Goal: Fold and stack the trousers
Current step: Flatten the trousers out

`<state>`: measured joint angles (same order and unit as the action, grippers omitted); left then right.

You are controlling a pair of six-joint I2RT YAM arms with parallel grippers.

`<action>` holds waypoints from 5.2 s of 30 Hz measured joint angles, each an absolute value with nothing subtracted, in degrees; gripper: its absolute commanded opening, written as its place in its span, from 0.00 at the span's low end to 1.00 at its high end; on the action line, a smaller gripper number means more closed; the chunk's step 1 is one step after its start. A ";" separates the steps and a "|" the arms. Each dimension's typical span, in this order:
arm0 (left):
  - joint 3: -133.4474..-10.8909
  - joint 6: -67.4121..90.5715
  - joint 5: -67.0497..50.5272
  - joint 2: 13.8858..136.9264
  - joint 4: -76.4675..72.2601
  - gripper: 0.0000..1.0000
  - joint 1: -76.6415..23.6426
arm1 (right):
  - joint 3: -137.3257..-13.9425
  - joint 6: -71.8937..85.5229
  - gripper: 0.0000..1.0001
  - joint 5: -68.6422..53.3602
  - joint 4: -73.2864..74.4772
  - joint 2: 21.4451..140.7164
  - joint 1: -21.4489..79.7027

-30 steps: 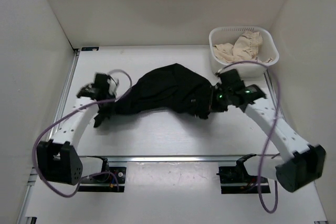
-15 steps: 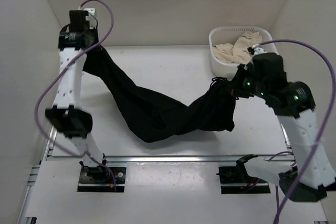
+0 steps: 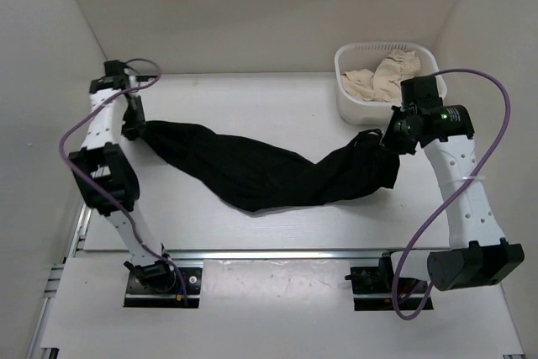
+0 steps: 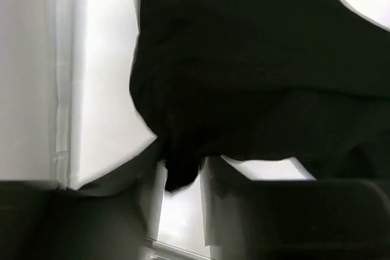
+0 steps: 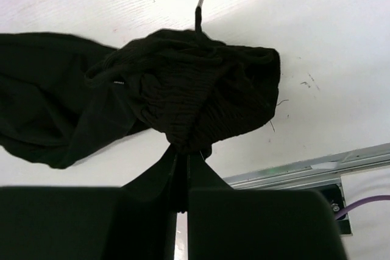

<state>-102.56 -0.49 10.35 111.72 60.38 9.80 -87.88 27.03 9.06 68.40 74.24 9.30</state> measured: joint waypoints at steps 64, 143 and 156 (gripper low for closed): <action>-87.46 0.05 -12.45 118.54 38.39 0.14 30.85 | -66.00 24.97 0.00 -8.19 54.83 80.03 -7.35; -87.07 -0.01 -3.40 110.50 48.82 1.00 30.94 | -66.83 20.29 0.00 -23.44 51.20 84.49 -27.40; -85.08 -0.05 -8.88 117.86 46.92 0.14 31.03 | -68.60 20.32 0.00 -22.52 53.43 82.96 -27.75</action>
<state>-85.08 -0.05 -8.88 117.86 46.92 31.03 -68.60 20.32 -22.52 53.43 82.96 -27.75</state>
